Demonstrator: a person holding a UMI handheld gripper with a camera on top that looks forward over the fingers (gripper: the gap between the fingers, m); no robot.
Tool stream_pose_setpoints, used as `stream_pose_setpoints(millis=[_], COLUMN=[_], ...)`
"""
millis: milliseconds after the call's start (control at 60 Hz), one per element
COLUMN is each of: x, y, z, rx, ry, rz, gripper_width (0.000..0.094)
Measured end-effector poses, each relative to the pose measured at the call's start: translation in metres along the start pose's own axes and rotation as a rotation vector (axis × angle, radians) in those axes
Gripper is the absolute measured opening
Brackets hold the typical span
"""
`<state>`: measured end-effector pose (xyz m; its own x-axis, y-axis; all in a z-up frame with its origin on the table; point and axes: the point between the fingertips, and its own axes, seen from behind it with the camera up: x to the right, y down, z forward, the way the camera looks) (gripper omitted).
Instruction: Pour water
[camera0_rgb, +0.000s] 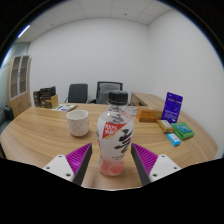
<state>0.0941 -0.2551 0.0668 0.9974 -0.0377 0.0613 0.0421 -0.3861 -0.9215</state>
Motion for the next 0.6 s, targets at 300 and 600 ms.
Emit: stream_pose_setpoints(millis=[300, 600], x=[0.006, 0.047], y=[0.000, -0.087], z=[0.023, 0.012], rx=[0.034, 0.049], ry=[0.055, 0.178], rz=[0.051, -0.275], gripper_width=[0.0383, 0.0334])
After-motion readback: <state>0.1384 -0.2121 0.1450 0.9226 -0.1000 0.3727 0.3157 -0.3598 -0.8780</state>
